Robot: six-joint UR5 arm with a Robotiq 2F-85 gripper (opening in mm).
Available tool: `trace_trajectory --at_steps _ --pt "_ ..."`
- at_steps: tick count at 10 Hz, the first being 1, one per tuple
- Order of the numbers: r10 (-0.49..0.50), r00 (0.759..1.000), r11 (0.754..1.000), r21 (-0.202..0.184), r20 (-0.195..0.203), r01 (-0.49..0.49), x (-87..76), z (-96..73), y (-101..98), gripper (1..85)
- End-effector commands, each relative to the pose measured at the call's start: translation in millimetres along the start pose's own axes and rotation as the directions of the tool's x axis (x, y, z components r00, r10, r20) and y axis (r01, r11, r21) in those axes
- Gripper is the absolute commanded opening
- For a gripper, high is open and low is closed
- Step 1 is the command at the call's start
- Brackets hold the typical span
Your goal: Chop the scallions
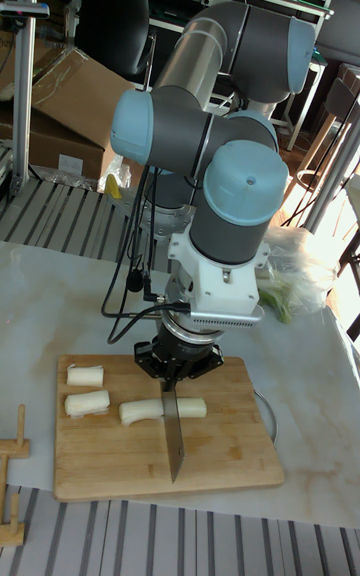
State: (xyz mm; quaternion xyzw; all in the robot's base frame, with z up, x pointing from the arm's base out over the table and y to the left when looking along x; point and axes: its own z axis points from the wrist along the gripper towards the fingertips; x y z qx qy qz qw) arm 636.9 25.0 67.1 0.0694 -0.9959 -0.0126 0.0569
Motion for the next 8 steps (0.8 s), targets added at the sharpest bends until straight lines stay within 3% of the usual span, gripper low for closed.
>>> trace_trajectory --at_steps 1,3,5,8 --pt "0.003 1.000 1.000 -0.005 0.010 -0.002 0.5 7.5 5.0 1.3" --pt "0.000 1.000 1.000 -0.012 0.016 0.000 1.1 10.3 4.8 1.3" --pt "-0.007 0.999 1.000 -0.024 0.047 0.008 -3.7 11.8 2.5 1.3" --pt "-0.018 0.999 0.999 -0.026 0.032 0.019 3.8 -6.5 0.7 1.3"
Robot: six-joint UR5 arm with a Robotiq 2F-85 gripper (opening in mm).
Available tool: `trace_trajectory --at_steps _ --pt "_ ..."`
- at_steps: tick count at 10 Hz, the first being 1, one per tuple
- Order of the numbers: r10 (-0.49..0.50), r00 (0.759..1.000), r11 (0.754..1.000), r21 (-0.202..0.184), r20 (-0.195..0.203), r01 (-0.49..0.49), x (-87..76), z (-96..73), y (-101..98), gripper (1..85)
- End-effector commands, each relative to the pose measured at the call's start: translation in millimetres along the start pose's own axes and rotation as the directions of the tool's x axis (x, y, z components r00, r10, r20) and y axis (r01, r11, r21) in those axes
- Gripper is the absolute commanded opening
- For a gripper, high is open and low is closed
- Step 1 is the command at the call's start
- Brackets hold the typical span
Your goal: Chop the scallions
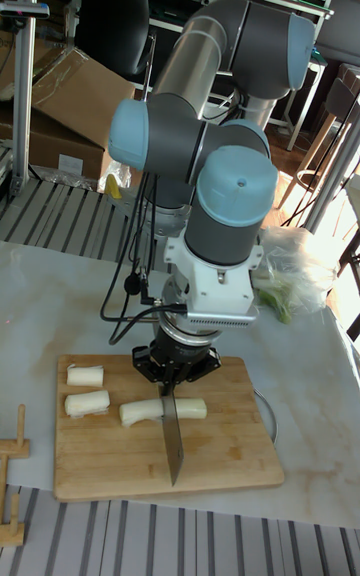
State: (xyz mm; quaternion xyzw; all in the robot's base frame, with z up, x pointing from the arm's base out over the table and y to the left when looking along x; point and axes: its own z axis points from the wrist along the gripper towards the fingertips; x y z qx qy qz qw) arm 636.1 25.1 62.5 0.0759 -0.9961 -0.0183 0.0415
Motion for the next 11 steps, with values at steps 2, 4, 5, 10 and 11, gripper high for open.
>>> trace_trajectory --at_steps 2,4,5,10,11 --pt "0.001 0.999 1.000 -0.010 0.032 0.000 -3.6 1.9 -2.3 1.3" --pt "0.000 0.999 1.000 -0.002 0.037 0.000 -5.9 10.2 -4.6 1.3" --pt "0.000 0.999 1.000 0.001 0.043 0.000 -7.2 12.6 -4.2 1.3" --pt "-0.013 0.999 1.000 -0.016 0.033 0.014 -19.2 -13.4 -8.9 1.3" --pt "0.001 0.999 1.000 0.005 0.042 -0.002 -22.4 -10.4 -8.8 1.3"
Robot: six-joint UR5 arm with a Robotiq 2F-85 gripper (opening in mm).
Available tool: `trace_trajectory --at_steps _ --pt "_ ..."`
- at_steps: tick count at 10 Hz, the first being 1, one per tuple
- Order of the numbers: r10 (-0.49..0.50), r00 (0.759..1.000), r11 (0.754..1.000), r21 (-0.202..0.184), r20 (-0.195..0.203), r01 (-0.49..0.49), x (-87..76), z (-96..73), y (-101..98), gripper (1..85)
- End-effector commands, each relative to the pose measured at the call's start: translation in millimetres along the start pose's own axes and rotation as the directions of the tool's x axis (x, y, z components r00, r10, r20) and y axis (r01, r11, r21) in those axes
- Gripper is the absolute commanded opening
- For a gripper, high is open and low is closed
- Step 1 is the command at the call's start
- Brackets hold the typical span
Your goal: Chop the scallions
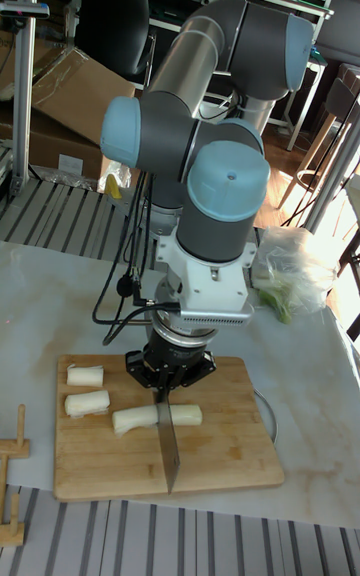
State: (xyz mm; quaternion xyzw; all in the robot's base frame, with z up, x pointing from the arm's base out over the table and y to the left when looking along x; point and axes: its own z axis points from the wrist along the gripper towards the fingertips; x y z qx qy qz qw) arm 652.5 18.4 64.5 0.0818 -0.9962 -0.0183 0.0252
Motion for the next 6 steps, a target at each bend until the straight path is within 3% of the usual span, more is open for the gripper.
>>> trace_trajectory --at_steps 1,6 --pt "0.016 0.999 1.000 -0.005 0.034 -0.016 -14.5 3.2 2.2 1.3" --pt "0.024 0.999 1.000 -0.007 0.042 -0.024 -13.6 8.5 8.3 1.3"
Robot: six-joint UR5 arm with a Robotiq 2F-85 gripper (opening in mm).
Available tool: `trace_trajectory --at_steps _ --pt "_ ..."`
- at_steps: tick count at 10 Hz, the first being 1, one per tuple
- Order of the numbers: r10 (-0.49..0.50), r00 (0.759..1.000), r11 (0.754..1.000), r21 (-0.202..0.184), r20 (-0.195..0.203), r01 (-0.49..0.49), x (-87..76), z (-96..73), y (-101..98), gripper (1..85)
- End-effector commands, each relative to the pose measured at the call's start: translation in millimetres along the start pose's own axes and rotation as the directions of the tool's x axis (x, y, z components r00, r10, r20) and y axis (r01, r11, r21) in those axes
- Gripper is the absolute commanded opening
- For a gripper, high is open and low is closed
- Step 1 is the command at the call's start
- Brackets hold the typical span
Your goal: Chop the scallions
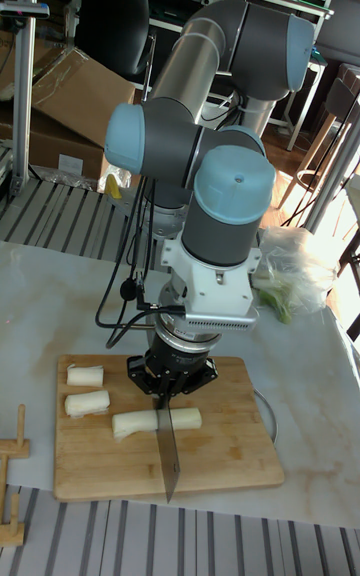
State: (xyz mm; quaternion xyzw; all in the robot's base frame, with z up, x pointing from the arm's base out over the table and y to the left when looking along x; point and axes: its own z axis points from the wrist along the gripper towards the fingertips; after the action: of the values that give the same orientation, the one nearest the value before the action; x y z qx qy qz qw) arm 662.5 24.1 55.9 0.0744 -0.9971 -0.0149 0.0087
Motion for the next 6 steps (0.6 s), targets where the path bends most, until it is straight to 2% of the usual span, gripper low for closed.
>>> trace_trajectory --at_steps 1,2,4,6 --pt "0.005 1.000 1.000 -0.022 -0.002 -0.005 -2.1 -5.6 4.6 1.3" --pt "0.003 1.000 1.000 -0.027 0.004 -0.003 -5.9 -10.2 6.1 1.3" --pt "-0.001 0.998 0.999 -0.033 0.057 0.003 -18.4 -7.2 4.8 1.3" --pt "0.002 0.998 1.000 -0.001 0.065 -0.002 -16.6 1.1 1.5 1.3"
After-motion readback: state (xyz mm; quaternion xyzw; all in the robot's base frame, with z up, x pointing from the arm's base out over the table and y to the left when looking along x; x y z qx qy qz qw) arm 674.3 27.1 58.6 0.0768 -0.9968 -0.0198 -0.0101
